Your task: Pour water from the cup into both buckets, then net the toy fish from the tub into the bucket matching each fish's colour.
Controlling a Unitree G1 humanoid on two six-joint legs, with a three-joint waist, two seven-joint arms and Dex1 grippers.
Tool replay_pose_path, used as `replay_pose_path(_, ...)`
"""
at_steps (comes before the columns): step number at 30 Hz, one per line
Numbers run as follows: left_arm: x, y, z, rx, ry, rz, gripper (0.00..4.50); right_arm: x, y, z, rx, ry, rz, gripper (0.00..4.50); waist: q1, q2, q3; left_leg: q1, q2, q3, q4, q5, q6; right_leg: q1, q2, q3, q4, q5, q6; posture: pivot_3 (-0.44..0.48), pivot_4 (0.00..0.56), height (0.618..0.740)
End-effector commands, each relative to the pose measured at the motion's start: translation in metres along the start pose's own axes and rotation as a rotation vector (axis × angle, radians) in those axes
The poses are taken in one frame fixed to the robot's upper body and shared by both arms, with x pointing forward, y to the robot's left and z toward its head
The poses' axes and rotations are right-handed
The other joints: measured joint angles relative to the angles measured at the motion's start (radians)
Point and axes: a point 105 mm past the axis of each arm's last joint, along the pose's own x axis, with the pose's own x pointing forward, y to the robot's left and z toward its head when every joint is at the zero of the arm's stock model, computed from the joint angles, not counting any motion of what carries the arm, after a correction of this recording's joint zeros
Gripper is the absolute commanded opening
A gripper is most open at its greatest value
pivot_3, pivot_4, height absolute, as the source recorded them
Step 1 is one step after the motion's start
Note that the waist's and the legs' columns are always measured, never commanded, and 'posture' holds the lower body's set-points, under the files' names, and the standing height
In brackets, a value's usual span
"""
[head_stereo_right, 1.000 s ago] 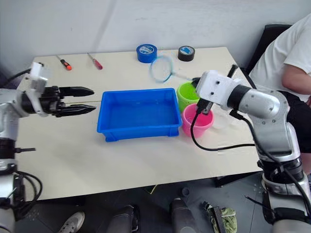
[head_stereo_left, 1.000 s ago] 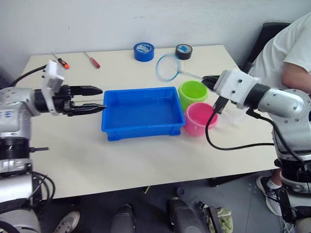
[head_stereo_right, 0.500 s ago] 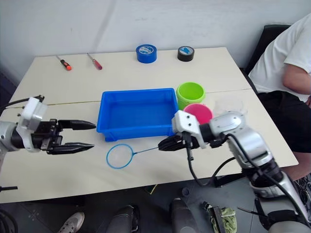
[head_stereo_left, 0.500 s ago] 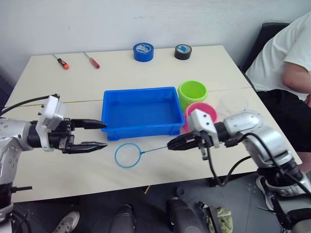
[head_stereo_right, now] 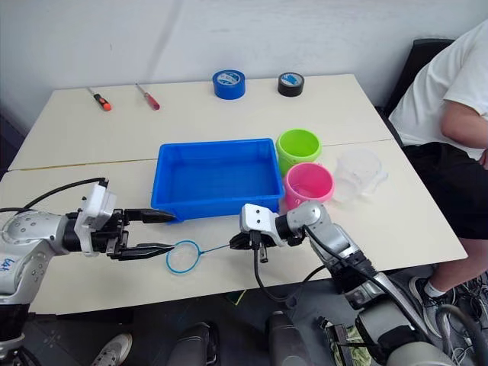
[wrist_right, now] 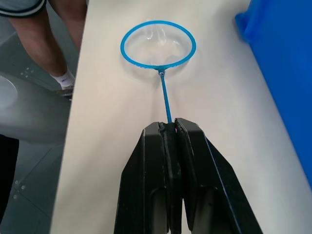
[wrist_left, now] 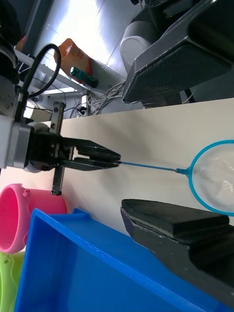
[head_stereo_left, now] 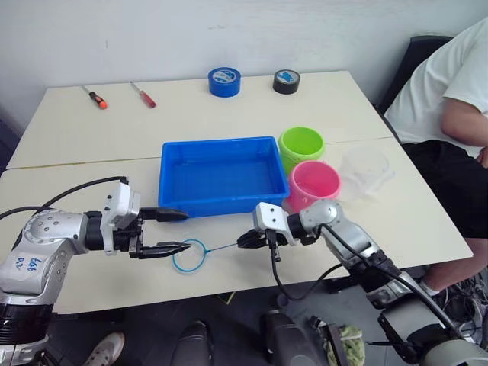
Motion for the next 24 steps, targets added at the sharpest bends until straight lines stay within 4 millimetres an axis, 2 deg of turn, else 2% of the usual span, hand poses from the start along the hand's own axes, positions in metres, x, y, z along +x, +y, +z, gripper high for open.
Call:
replay_pose_path(1,-0.002,-0.001,0.002,0.035,0.014,-0.017,3.46,-0.002,-0.006,0.007,-0.056,-0.023,-0.01,0.0,0.0,0.0,0.0,0.0,0.0,0.0,0.0,0.0,0.0,0.0,0.0,0.0,0.0,0.0,0.0,0.0,0.15,0.734)
replay_pose_path(4,-0.002,-0.002,0.001,0.035,0.024,-0.032,3.46,-0.002,-0.008,0.004,-0.063,-0.02,-0.02,0.0,0.0,0.0,0.0,0.0,0.0,0.0,0.0,0.0,0.0,0.0,0.0,0.0,0.0,0.0,0.0,0.0,0.15,0.734)
replay_pose_path(8,-0.002,-0.002,0.0,0.037,0.037,-0.046,3.48,-0.002,-0.009,0.002,-0.061,-0.021,-0.023,1.61,0.0,0.0,0.0,0.0,0.0,0.0,0.0,0.0,0.0,0.0,0.0,0.0,0.0,0.0,0.0,0.0,0.15,0.734)
replay_pose_path(13,-0.001,0.0,0.001,0.042,0.036,-0.041,3.48,-0.009,-0.008,0.002,-0.067,-0.017,-0.029,4.12,0.001,0.0,0.0,0.0,0.0,0.0,0.0,0.0,0.0,0.0,0.0,0.0,0.0,0.0,0.0,0.0,0.15,0.734)
replay_pose_path(14,-0.001,0.002,0.002,0.043,0.033,-0.024,3.48,-0.012,-0.007,0.002,-0.071,-0.008,-0.029,4.4,0.001,0.0,0.0,0.0,0.0,0.0,0.0,0.0,0.0,0.0,0.0,0.0,0.0,0.0,0.0,0.0,0.15,0.734)
replay_pose_path(16,-0.005,0.008,0.005,0.014,0.026,0.045,3.48,-0.03,-0.002,0.011,-0.061,-0.01,-0.037,4.4,0.002,0.0,0.0,0.0,0.0,0.0,0.0,0.0,0.0,0.0,0.0,0.0,0.0,0.0,0.0,0.0,0.15,0.734)
replay_pose_path(17,-0.006,0.009,0.003,-0.002,0.038,0.092,3.48,-0.043,0.003,0.017,-0.045,-0.019,-0.045,4.4,0.005,0.0,0.0,0.0,0.0,-0.001,0.0,0.0,0.0,0.0,0.0,0.0,0.0,0.0,0.0,0.0,0.15,0.734)
replay_pose_path(20,-0.008,0.008,-0.004,-0.064,0.061,0.196,3.48,-0.067,0.02,0.03,0.011,-0.035,-0.068,4.4,0.01,0.0,0.0,-0.001,0.0,-0.008,0.0,-0.001,0.001,0.0,-0.002,0.0,-0.001,0.0,0.0,0.0,0.15,0.734)
replay_pose_path(22,-0.01,0.002,-0.018,-0.123,0.085,0.287,3.48,-0.076,0.031,0.034,0.101,-0.077,-0.128,4.4,0.005,-0.001,0.0,0.0,0.0,-0.009,0.0,-0.001,0.001,0.001,-0.002,0.0,-0.002,0.0,0.0,0.0,0.15,0.734)
replay_pose_path(24,-0.013,-0.009,-0.039,-0.165,0.109,0.37,3.48,-0.081,0.042,0.029,0.2,-0.111,-0.203,4.4,0.001,-0.001,0.0,0.004,0.002,-0.01,-0.003,-0.002,0.0,0.006,-0.002,-0.001,-0.006,0.0,0.0,0.0,0.15,0.734)
